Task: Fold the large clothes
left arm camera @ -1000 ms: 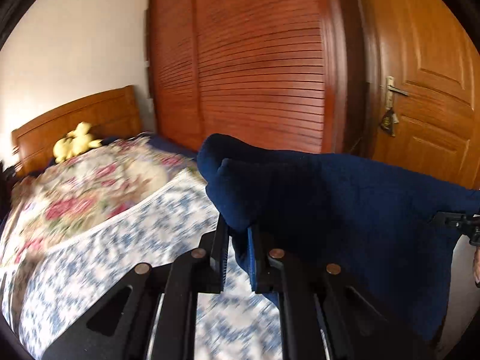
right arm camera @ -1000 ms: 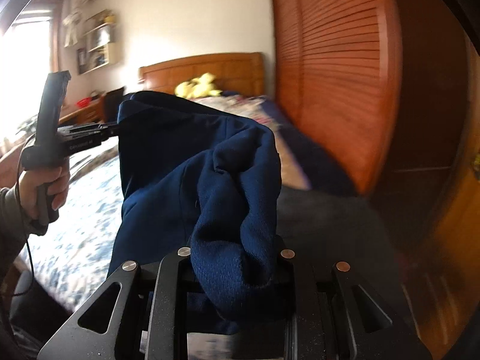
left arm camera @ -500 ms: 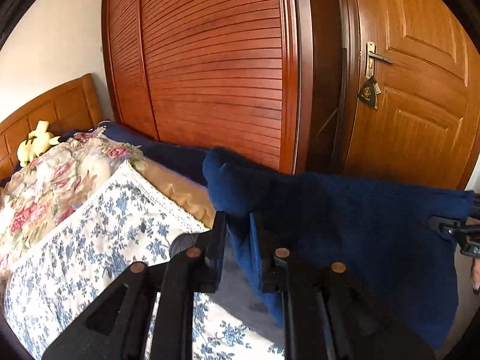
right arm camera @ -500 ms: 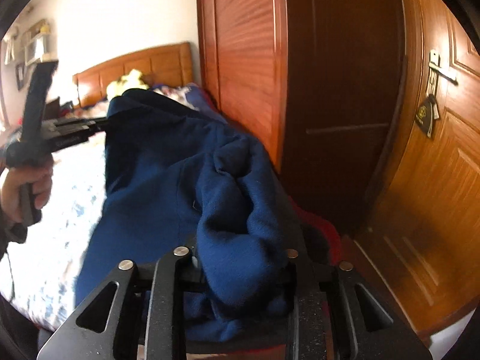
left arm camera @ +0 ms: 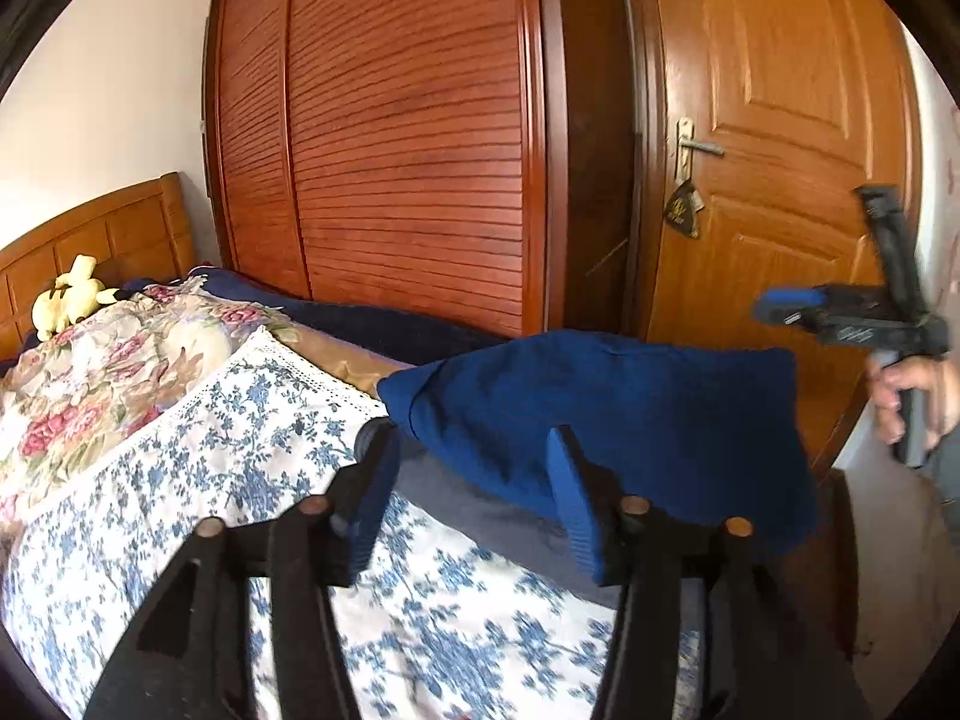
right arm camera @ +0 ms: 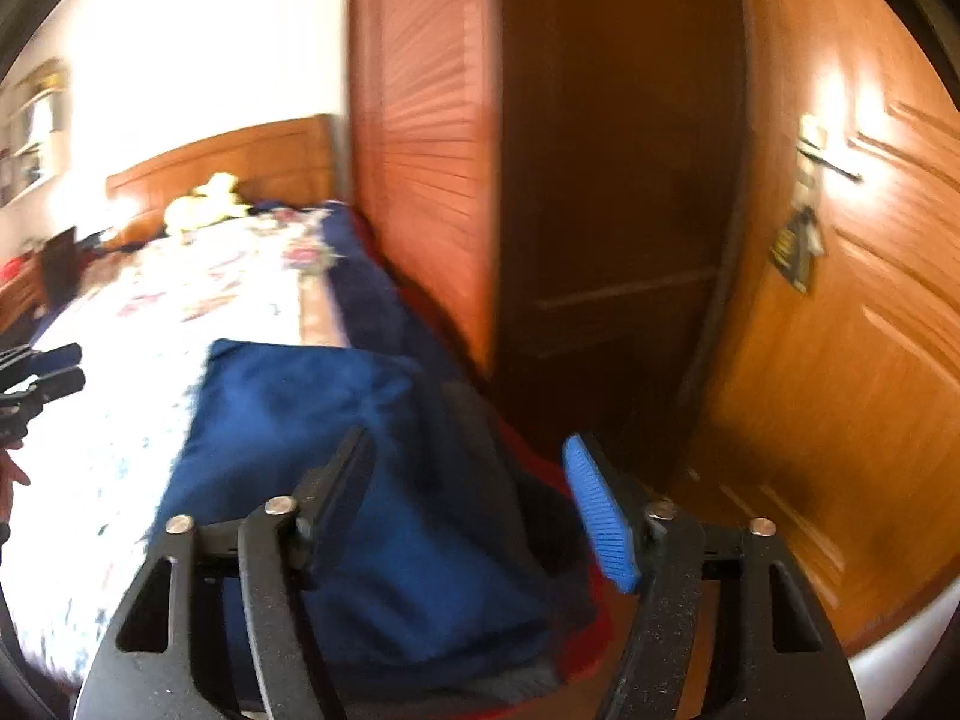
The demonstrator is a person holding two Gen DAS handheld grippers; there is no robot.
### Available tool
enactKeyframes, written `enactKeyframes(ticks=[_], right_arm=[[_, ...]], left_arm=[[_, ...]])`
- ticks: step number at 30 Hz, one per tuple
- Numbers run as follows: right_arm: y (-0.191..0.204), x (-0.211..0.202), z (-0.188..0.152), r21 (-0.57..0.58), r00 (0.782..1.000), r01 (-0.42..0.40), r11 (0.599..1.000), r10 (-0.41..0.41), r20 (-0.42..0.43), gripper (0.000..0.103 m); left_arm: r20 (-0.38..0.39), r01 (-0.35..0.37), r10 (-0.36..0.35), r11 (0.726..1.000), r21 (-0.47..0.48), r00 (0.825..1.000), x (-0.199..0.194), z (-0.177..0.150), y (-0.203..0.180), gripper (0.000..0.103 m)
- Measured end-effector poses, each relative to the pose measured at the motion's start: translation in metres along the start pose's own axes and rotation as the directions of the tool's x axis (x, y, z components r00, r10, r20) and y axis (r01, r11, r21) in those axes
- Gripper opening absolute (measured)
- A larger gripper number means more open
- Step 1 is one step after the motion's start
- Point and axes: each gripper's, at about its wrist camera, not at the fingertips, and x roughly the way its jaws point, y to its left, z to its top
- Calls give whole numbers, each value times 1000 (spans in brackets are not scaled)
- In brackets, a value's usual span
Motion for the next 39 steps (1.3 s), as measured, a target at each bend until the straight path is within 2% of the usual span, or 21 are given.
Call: enactKeyframes(ticks=[2, 4, 8, 11, 14, 18, 19, 20, 22, 27, 32, 39], right_arm=[[17, 5, 0, -31, 999, -50, 998, 49, -16, 39], [30, 18, -4, -52, 995, -86, 995, 83, -55, 33], [27, 57, -32, -36, 985, -10, 999, 3, -174, 33], [23, 78, -51, -64, 971, 11, 998, -26, -237, 33], [24, 78, -55, -66, 971, 25, 998, -40, -237, 33], [30, 71, -44, -68, 973, 67, 995, -80, -216, 34], [31, 65, -42, -64, 976, 74, 995, -86, -200, 39], [32, 56, -41, -58, 980, 77, 995, -86, -178, 50], [40, 41, -34, -54, 989, 62, 997, -69, -129, 59], [76, 11, -29, -82, 998, 17, 996, -22, -62, 72], [132, -9, -36, -110, 999, -41, 993, 39, -21, 81], [221, -22, -61, -112, 980, -197, 974, 198, 2, 81]], left_arm=[[17, -3, 3, 1000, -4, 1000, -16, -7, -3, 54], [25, 5, -5, 1000, -13, 1000, -30, -13, -6, 54], [41, 21, -18, 998, -62, 999, -54, -22, -4, 54], [46, 15, -11, 996, -83, 999, -67, -27, -1, 55], [46, -8, 12, 996, -93, 999, -77, -32, 2, 55], [42, -25, 29, 995, -93, 999, -87, -38, 8, 55], [44, -25, 29, 995, -96, 999, -90, -40, 9, 55], [43, -25, 30, 995, -98, 999, -93, -42, 11, 55], [35, -40, 44, 994, -99, 998, -99, -47, 14, 55], [20, -93, 95, 990, -108, 995, -115, -64, 22, 55], [2, -149, 150, 981, -121, 989, -141, -85, 30, 55], [-36, -259, 257, 949, -179, 966, -181, -124, 52, 55]])
